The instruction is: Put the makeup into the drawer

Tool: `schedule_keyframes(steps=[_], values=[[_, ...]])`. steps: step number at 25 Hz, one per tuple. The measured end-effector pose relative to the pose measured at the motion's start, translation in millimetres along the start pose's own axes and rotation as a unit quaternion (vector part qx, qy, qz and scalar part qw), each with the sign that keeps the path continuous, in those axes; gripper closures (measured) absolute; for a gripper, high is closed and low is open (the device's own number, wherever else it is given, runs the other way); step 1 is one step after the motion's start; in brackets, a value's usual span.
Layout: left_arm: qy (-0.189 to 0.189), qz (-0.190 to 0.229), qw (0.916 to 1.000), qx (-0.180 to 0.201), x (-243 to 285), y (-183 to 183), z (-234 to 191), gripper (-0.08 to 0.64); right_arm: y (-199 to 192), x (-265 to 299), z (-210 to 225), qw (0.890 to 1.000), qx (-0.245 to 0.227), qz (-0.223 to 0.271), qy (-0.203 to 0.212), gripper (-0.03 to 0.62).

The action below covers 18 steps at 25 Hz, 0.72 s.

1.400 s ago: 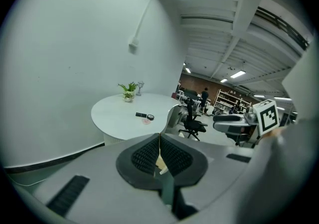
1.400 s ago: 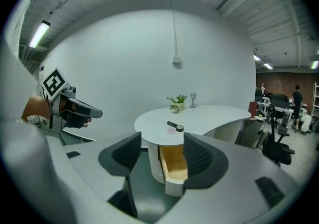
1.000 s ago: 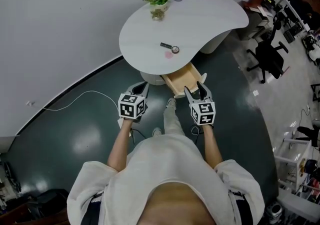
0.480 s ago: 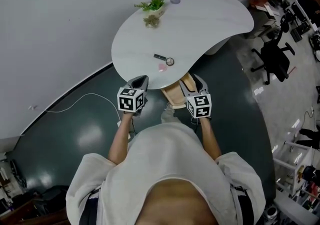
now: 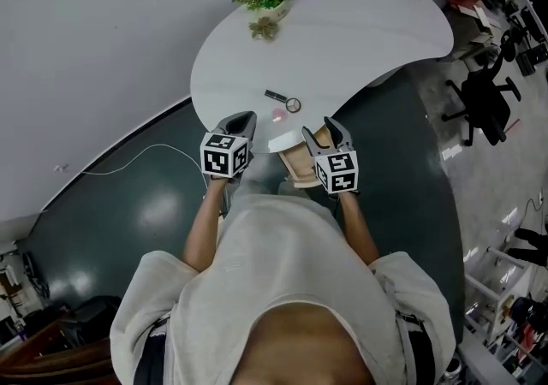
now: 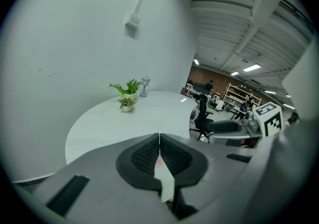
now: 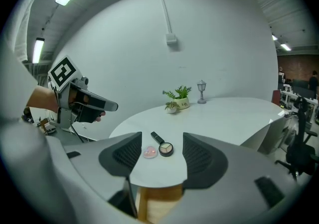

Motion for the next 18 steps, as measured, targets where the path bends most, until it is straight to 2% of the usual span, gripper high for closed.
schedule_keyframes(steps=[5,18], values=[[-0.003,-0.005,1.0,-0.004,9,5,-18,0.548,1,18,2,1.0,0.002,-0.013,0.0,0.354],[-0.068,-0.021,0.9974,0.003,20,17,-101,0.548,25,85,-37,0.997,-0.02,-0.06,-0.037,0.377]])
Point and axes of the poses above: the fingertips, and each gripper's own axes: x forward along the fingers, z to its right, y out of its top, the point moved 7 cm from there along -x, backward along the fingers, and after that the axes turned 2 degrees about -x, right-handed, at the moved point
